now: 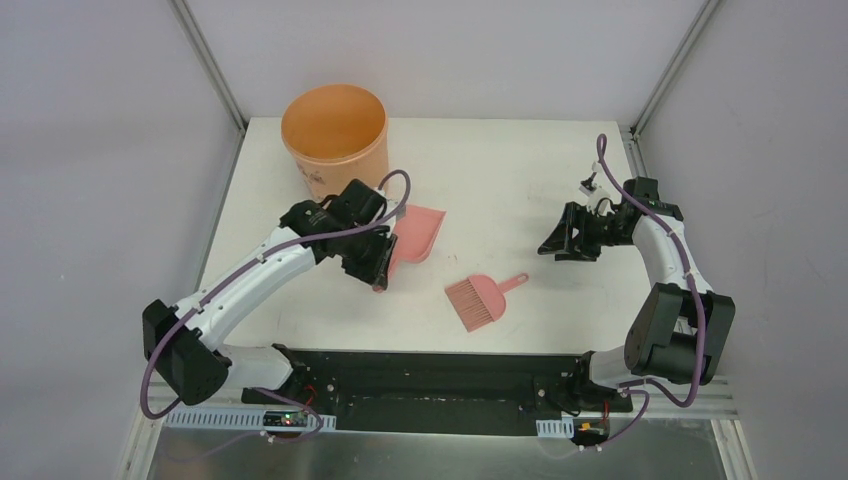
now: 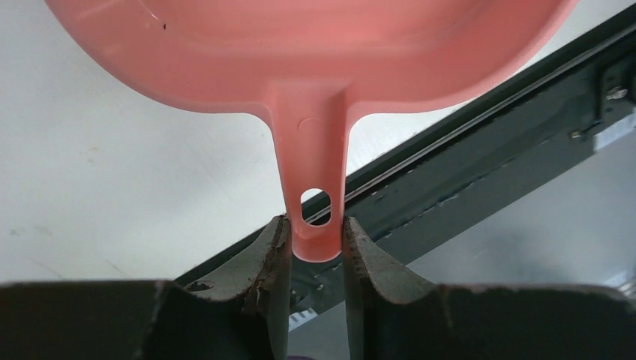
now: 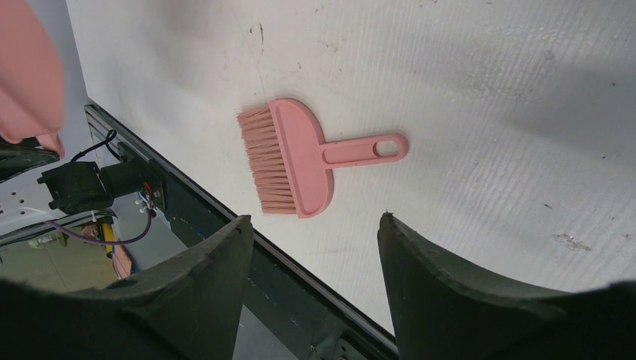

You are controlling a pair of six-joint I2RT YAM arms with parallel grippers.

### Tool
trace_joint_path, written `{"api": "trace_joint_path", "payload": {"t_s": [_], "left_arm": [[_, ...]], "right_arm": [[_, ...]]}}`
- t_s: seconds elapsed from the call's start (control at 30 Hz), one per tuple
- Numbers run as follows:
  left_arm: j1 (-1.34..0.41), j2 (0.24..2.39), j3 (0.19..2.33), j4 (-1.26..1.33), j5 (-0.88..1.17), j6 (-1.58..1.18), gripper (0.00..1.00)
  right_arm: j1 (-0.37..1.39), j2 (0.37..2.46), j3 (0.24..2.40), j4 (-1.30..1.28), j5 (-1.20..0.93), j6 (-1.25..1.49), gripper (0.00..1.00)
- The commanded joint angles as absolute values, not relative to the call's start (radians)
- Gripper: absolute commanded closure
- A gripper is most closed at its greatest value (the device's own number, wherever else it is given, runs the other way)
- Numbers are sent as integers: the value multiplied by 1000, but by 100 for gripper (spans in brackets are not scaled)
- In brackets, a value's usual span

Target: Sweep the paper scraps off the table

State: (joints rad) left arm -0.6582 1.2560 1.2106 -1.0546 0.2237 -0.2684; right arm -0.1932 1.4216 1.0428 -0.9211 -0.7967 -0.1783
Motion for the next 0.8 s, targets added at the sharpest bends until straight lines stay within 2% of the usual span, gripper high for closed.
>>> {"api": "trace_joint_path", "payload": {"t_s": [0.0,0.23,0.4,0.67,0.77], "left_arm": [[-722,1302,1195,-1112,72,-256,100],[-736,1411,1198,-1100,12,-255,100],[-736,1510,1203,-1024,24,-260,95],[-751,1626,1198,-926,65,-264,95],[-759,1641,1192,-910,70,-268,89]], "right_arm": [[-202,1404,1061,-919,-805,-201,36],[-202,1398,1060,-922,-807,-205,36],[-202,1392,1057,-923,-809,-209,36],[-202,1397,1057,-924,-810,-212,36],[-202,1400,1057,-926,-813,-214,36]]}}
